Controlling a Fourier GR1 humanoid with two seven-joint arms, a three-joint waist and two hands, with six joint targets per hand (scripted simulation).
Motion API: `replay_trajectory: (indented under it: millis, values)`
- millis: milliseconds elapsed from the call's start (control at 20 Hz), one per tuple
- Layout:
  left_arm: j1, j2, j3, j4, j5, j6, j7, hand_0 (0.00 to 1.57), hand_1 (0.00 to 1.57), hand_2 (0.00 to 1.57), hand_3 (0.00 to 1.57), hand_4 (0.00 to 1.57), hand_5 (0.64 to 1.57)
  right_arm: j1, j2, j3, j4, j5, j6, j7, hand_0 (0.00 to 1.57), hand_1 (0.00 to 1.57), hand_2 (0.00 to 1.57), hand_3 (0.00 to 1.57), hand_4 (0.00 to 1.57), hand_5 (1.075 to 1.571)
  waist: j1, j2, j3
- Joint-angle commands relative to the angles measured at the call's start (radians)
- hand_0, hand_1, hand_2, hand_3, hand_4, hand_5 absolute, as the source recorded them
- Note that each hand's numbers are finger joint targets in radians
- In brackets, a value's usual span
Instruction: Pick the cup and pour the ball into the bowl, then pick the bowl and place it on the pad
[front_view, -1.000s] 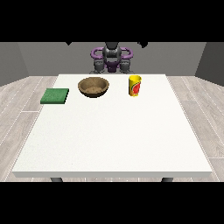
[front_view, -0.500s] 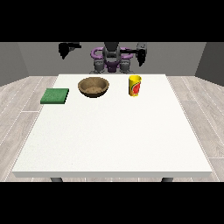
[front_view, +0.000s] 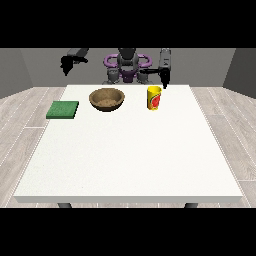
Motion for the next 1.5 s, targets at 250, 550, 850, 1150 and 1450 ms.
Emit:
replay_trajectory:
  millis: [250, 550, 850, 1150, 1450]
  values:
    - [-0.116, -0.022, 0.090, 0.309, -0.003, 0.033, -0.219, 0.00, 0.00, 0.00, 0.00, 0.00, 1.470, -0.060, -0.100, -0.087, 0.090, -0.079, 0.117, -0.014, 0.00, 0.00, 0.00, 0.00, 0.24, 1.570, -0.048, 0.055, -0.0001]
    - [-0.225, 0.012, 0.147, 0.485, -0.028, 0.095, -0.301, 0.76, 0.76, 0.00, 0.00, 0.00, 1.453, -0.110, -0.122, -0.113, 0.139, -0.077, 0.153, -0.081, 0.00, 0.00, 0.00, 0.00, 0.27, 1.567, -0.071, 0.123, 0.0000]
    - [-0.191, -0.033, 0.120, 0.576, -0.121, 0.267, -0.340, 1.31, 1.31, 1.57, 1.57, 1.19, 1.554, -0.037, -0.155, -0.144, 0.143, -0.120, 0.221, -0.060, 0.00, 0.00, 0.00, 0.00, 0.24, 1.570, -0.110, 0.074, 0.0002]
    - [-0.309, 0.018, 0.042, 0.582, -0.263, 0.387, -0.144, 1.30, 1.30, 1.57, 1.57, 1.23, 1.555, -0.107, -0.198, -0.168, 0.212, -0.148, 0.204, 0.027, 0.00, 0.00, 0.00, 0.00, 0.38, 1.571, -0.076, -0.002, 0.0012]
    - [-0.431, 0.042, -0.126, 0.645, -0.539, 0.528, 0.128, 1.33, 1.33, 1.57, 1.57, 1.22, 1.555, -0.197, -0.252, -0.178, 0.246, -0.167, 0.143, 0.165, 0.00, 0.00, 0.00, 0.00, 0.54, 1.570, -0.049, -0.093, 0.0034]
